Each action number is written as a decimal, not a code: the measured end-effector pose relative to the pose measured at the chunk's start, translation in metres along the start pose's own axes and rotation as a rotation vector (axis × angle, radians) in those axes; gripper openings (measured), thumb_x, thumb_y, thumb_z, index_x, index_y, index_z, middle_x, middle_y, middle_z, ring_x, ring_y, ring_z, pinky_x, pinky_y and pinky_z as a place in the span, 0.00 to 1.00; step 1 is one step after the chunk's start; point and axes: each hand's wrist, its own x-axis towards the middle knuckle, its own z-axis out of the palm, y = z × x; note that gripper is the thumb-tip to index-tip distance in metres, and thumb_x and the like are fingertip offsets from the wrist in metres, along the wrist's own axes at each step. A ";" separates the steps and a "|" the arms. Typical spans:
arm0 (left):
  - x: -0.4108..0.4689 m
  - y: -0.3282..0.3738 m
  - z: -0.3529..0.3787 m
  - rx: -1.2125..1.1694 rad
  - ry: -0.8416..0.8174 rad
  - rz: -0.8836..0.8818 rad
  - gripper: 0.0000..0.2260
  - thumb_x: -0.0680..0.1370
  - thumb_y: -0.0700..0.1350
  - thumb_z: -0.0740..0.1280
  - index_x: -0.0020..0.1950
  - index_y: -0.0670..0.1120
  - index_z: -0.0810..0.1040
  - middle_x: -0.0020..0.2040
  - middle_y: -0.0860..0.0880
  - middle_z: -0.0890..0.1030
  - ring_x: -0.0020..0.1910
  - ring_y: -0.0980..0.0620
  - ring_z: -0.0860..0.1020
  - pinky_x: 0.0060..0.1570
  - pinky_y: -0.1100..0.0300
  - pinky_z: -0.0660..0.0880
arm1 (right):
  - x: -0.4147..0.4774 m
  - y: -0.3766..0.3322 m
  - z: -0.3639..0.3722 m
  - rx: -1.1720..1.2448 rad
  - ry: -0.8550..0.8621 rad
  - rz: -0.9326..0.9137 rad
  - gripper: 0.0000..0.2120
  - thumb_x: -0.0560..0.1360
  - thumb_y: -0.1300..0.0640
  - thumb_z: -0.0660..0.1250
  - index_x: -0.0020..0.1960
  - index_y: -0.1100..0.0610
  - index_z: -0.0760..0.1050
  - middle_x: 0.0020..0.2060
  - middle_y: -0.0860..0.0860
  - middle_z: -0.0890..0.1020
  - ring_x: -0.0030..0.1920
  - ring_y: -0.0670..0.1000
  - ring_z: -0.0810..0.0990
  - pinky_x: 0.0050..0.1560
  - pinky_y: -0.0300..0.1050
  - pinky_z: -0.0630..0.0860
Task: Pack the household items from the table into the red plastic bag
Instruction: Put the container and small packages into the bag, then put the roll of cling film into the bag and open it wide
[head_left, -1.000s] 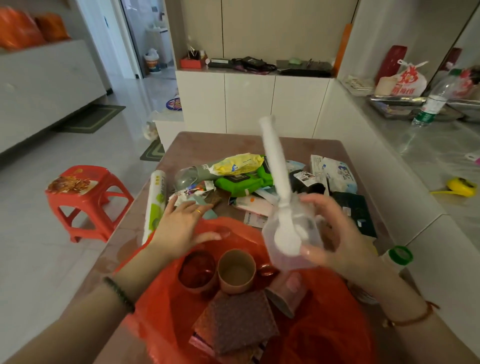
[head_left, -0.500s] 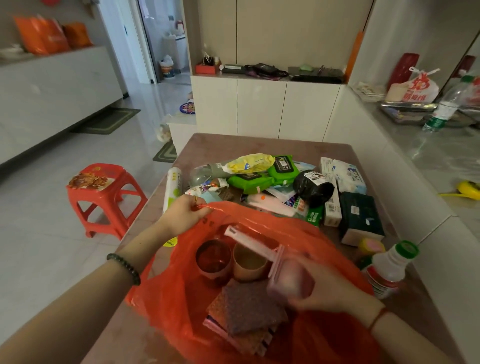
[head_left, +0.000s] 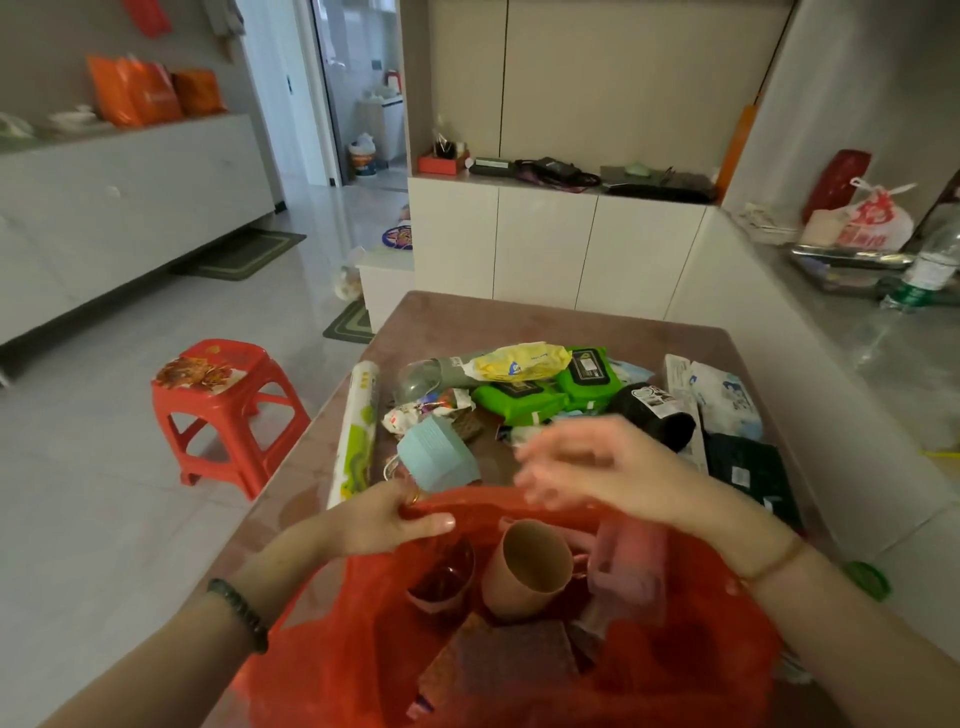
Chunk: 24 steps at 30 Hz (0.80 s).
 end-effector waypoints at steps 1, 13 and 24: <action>0.000 -0.001 0.002 -0.012 0.015 0.005 0.21 0.66 0.68 0.60 0.24 0.54 0.70 0.20 0.60 0.71 0.23 0.63 0.69 0.28 0.73 0.64 | 0.024 0.002 0.004 -0.007 0.121 0.014 0.12 0.73 0.60 0.69 0.57 0.55 0.76 0.52 0.55 0.83 0.47 0.49 0.83 0.47 0.37 0.78; 0.011 -0.045 -0.001 -0.171 0.147 -0.011 0.20 0.79 0.47 0.61 0.26 0.56 0.74 0.22 0.60 0.72 0.24 0.64 0.68 0.31 0.72 0.64 | 0.210 0.114 0.092 -0.281 0.109 0.416 0.50 0.60 0.47 0.78 0.72 0.53 0.54 0.65 0.56 0.72 0.65 0.57 0.72 0.61 0.48 0.70; -0.028 -0.052 -0.026 -0.050 0.071 -0.338 0.35 0.61 0.70 0.67 0.63 0.53 0.70 0.58 0.55 0.76 0.56 0.57 0.75 0.58 0.67 0.70 | 0.089 0.049 0.057 0.503 0.319 -0.173 0.44 0.52 0.58 0.80 0.63 0.47 0.63 0.55 0.43 0.76 0.55 0.41 0.76 0.47 0.33 0.77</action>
